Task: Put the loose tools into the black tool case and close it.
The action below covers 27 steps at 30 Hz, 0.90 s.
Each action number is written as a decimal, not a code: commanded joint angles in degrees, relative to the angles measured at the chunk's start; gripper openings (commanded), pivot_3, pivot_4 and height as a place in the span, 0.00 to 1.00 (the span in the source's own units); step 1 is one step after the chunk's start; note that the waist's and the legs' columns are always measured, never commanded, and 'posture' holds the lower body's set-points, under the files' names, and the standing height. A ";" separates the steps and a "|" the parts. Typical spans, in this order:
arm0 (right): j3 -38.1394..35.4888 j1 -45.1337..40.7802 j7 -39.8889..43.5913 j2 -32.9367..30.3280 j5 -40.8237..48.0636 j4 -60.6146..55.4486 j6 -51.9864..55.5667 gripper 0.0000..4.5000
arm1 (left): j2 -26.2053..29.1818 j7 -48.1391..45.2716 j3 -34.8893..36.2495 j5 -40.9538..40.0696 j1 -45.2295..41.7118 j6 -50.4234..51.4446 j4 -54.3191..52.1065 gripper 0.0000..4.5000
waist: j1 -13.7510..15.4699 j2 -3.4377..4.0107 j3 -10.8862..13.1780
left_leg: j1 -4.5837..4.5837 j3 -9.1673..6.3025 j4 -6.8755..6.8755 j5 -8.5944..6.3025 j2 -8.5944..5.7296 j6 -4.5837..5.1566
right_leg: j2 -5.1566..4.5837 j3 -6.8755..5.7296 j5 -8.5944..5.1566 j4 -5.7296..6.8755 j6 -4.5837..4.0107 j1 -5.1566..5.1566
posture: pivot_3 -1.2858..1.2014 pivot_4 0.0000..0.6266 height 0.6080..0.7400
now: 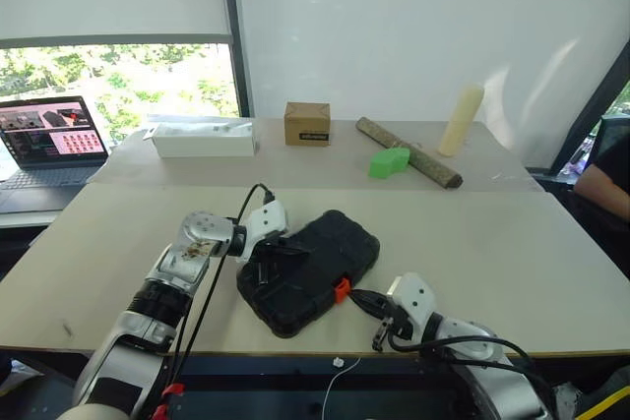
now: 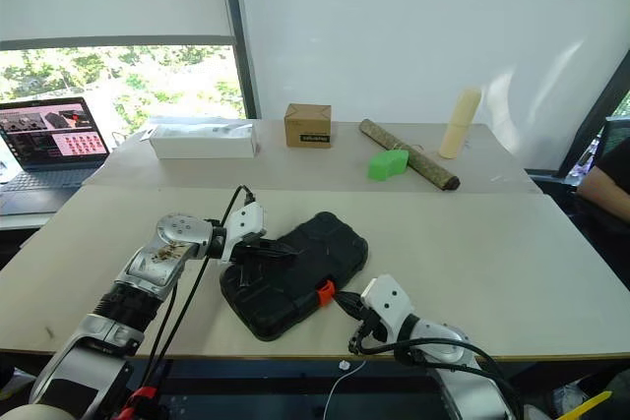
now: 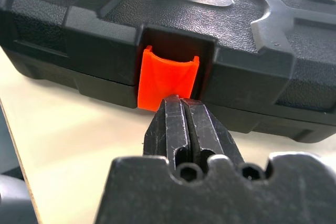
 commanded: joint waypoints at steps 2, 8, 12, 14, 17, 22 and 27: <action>3.04 -2.12 2.01 0.53 -0.04 -0.76 0.53 0.01 | -0.29 -0.32 -4.16 3.99 2.00 1.92 3.07 0.00 | -0.07 0.00 0.00 | 0.01 0.01 0.00 0.00 0.00 0.00 | 0.01 0.03 0.00 0.00 0.00 0.00 | 0.52 0.24 1.00; 4.55 -2.83 4.10 0.06 -0.10 -1.66 1.62 0.01 | -0.66 -0.10 -4.24 4.64 1.85 1.99 3.70 0.00 | -0.19 -0.01 -0.02 | 0.04 0.04 -0.07 0.00 0.03 0.00 | 0.04 0.05 -0.01 0.00 -0.04 -0.02 | 0.52 0.24 1.00; 5.79 -2.97 5.38 -0.71 -0.77 -1.83 1.72 0.01 | -0.76 -0.06 -4.30 4.75 1.86 2.08 3.85 0.00 | -0.04 -0.02 -0.03 | 0.04 0.02 -0.09 0.00 0.04 0.00 | 0.04 0.03 -0.04 0.00 -0.08 -0.03 | 0.52 0.24 1.00; 5.84 -3.12 5.46 -1.05 -0.73 -1.90 2.23 0.01 | -0.81 -0.07 -4.31 4.80 1.90 2.13 3.86 0.00 | 0.17 0.02 -0.02 | 0.00 0.02 -0.10 0.00 0.03 0.00 | 0.02 0.02 -0.10 0.00 -0.20 -0.07 | 0.52 0.24 1.00; 5.04 -3.33 5.13 -1.46 -0.37 -1.88 2.40 0.01 | -0.87 -0.08 -4.32 4.84 1.93 2.19 3.91 0.00 | 0.29 -0.02 -0.04 | -0.06 0.04 -0.09 -0.02 -0.06 0.03 | -0.10 0.03 -0.09 -0.09 -0.20 -0.04 | 0.52 0.24 1.00; 4.53 -3.73 6.03 -1.98 0.49 -2.03 1.69 0.01 | -0.89 -0.14 -4.39 5.04 2.12 1.94 4.11 0.00 | 0.36 -0.03 -0.05 | -0.07 0.07 -0.08 -0.06 -0.07 0.08 | -0.13 0.02 -0.10 -0.12 -0.18 -0.03 | 0.52 0.24 1.00; 1.57 -1.24 7.44 -5.94 2.13 -3.64 3.17 0.01 | -0.56 -0.06 -4.33 5.06 2.49 2.03 3.75 0.00 | 0.41 -0.02 -0.05 | -0.07 0.06 -0.09 -0.06 -0.07 0.08 | -0.13 0.02 -0.10 -0.13 -0.18 -0.02 | 0.52 0.24 1.00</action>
